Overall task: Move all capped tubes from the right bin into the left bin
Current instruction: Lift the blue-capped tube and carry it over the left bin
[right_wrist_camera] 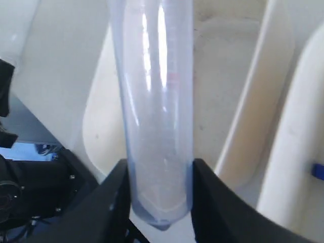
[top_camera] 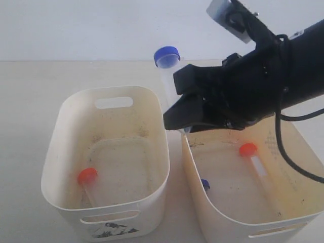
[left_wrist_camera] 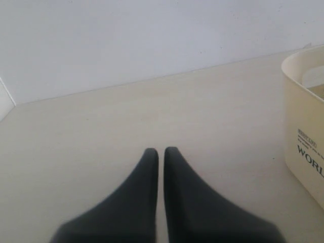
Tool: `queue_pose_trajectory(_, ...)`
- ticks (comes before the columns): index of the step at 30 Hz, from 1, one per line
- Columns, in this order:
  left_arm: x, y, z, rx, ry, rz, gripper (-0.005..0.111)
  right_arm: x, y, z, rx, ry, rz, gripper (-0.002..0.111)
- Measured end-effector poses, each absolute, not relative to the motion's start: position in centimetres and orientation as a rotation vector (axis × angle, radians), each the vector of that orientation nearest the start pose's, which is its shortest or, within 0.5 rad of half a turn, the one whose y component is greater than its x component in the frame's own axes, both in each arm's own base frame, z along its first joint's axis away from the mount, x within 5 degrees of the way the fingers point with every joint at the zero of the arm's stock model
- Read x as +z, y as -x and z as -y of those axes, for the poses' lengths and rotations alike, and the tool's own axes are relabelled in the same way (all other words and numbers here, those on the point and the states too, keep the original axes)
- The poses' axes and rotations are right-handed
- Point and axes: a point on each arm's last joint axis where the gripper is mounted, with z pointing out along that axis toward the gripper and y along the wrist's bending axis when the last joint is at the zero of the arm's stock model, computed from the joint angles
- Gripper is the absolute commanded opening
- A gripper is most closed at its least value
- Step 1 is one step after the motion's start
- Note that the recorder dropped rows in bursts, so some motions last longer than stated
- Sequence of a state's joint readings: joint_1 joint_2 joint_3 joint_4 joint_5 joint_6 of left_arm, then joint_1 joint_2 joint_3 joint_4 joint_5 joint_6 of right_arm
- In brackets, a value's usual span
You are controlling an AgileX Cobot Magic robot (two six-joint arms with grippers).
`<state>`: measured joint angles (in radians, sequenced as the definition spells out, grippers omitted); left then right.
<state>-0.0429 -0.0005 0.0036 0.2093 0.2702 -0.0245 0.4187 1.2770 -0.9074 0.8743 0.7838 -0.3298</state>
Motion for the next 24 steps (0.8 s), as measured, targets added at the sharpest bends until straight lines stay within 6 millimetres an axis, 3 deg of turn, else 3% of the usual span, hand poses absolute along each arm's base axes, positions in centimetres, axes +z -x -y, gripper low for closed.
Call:
queue_pose_trajectory(6, 18.8, -5.5, -0.3, 0.147, -0.152, -1.747, 0.004, 30.4, -21.2, -15.4, 1.079, 0.382, -2.384, 0.000)
queue_pose_trajectory(14, 18.8, -5.5, -0.3, 0.147, -0.152, -1.747, 0.004, 30.7, -20.3, -18.9, 1.022, 0.444, -2.253, 0.000)
queue_pose_trajectory(18, 18.8, -5.5, -0.3, 0.147, -0.152, -1.747, 0.004, 28.4, -21.5, -20.0, 0.982, 0.421, -2.314, 0.000)
queue_pose_trajectory(24, 18.8, -5.5, -0.3, 0.147, -0.152, -1.747, 0.004, 22.3, -23.7, -21.6, 0.906, 0.425, -2.532, 0.001)
